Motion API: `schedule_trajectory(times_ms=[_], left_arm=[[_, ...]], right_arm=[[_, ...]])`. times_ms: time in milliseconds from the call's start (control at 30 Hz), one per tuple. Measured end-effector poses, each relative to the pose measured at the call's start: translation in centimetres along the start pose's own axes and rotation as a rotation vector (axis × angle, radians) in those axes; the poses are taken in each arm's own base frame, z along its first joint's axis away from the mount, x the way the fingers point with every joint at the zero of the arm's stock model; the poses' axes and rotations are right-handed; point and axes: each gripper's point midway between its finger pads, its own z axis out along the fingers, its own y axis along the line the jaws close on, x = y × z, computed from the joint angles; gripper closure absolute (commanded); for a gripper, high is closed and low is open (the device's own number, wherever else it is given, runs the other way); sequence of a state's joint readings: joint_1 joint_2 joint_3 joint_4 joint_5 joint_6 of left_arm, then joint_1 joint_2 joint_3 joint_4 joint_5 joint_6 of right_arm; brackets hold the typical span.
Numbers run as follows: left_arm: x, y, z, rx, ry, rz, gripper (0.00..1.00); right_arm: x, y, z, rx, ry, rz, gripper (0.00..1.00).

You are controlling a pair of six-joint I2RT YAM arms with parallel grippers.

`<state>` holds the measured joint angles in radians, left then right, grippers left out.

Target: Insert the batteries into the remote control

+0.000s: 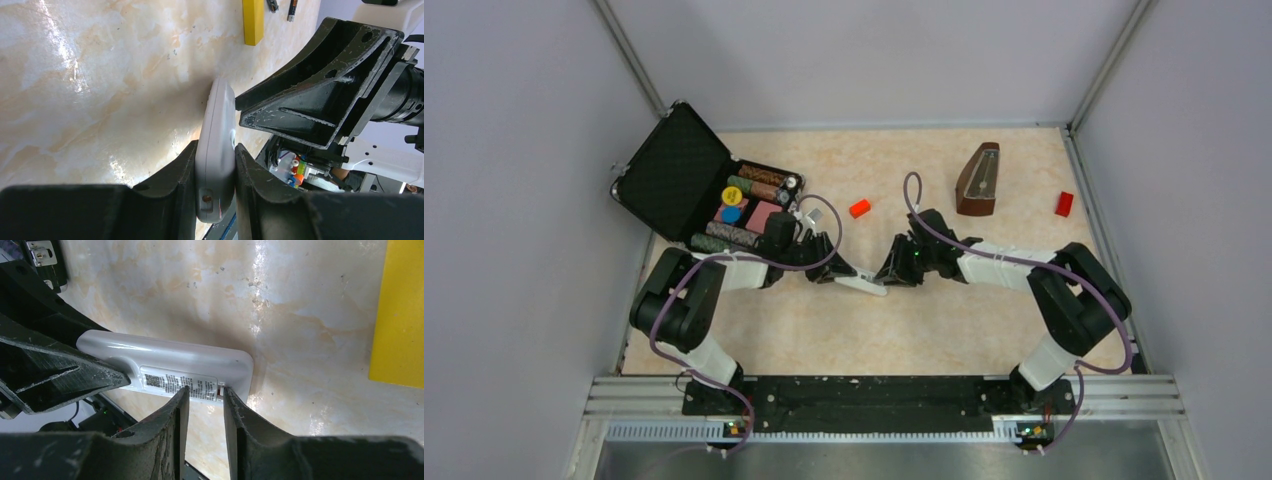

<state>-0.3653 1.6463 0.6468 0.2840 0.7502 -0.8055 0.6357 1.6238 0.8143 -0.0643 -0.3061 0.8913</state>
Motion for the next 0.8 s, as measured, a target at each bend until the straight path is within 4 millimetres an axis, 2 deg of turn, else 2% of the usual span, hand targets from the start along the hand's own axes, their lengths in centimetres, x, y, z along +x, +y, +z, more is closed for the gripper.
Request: schedule_trajectory(times_ms=[533, 800], left_arm=[[-0.03, 0.11, -0.09, 0.001, -0.002, -0.007, 1.00], [-0.08, 0.38, -0.32, 0.010, -0.013, -0.029, 1.00]], right_arm=[[-0.02, 0.58, 0.28, -0.020, 0.011, 0.019, 0.67], [0.02, 0.80, 0.54, -0.117, -0.025, 0.082, 0.67]])
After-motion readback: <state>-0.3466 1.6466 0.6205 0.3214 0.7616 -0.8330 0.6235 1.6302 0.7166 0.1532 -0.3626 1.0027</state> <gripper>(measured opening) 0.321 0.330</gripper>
